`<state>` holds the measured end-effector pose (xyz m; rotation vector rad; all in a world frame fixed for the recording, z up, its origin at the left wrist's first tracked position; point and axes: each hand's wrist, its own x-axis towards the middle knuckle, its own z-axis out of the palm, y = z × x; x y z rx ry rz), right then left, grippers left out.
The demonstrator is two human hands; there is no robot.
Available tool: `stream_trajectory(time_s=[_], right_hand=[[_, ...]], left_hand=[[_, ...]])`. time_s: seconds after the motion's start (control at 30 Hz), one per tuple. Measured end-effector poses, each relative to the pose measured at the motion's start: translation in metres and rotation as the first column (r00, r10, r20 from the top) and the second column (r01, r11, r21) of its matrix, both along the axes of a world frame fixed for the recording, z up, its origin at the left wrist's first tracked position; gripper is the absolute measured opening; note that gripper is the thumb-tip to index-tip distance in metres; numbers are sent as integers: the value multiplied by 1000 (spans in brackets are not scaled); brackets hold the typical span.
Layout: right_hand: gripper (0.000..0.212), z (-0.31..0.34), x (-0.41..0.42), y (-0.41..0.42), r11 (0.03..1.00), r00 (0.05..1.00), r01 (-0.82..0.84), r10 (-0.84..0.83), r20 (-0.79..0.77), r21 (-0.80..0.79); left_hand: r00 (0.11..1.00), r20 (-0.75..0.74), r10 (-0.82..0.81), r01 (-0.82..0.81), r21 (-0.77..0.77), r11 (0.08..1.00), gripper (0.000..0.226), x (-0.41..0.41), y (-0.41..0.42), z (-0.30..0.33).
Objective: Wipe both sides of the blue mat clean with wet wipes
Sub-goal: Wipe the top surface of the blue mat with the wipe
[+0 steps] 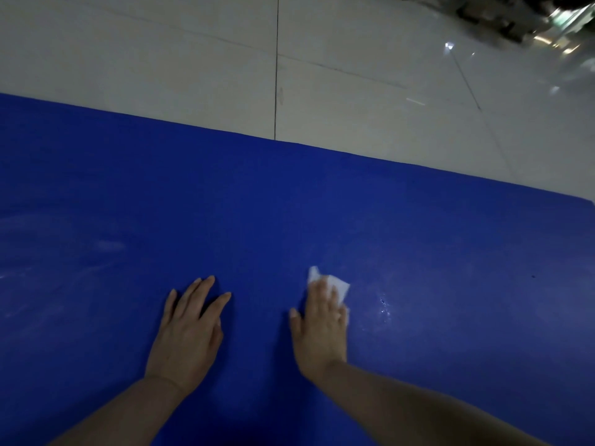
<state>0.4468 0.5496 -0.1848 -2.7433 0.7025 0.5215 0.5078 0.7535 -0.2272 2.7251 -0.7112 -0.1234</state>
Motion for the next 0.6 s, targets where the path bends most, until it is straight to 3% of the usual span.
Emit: stream_trajectory(time_s=[0.1, 0.17, 0.27, 0.37, 0.43, 0.5, 0.6], right_hand=[[69, 9, -9, 42, 926, 939, -342, 340, 41, 157], [65, 9, -15, 39, 888, 908, -418, 418, 45, 189], [65, -6, -19, -7, 983, 979, -183, 179, 98, 26], [63, -8, -15, -43, 989, 989, 146, -145, 31, -27], [65, -6, -13, -33, 984, 984, 176, -176, 8, -38], [69, -2, -18, -2, 999, 1000, -12, 12, -14, -34], [68, 9, -35, 33, 930, 936, -350, 351, 13, 108]], left_hand=[[1000, -17, -2, 2, 11, 1000, 51, 1, 1, 0], [1000, -23, -4, 5, 12, 1000, 51, 2, 1, 0], [1000, -9, -7, 7, 6, 1000, 50, 2, 1, 1], [1000, -3, -9, 9, -4, 1000, 50, 1, 2, 0], [1000, -2, -7, 7, -5, 1000, 50, 1, 1, 0], [1000, -10, -2, 2, -11, 1000, 50, 1, 1, 0], [1000, -14, 3, -4, -17, 1000, 50, 0, 1, 0]])
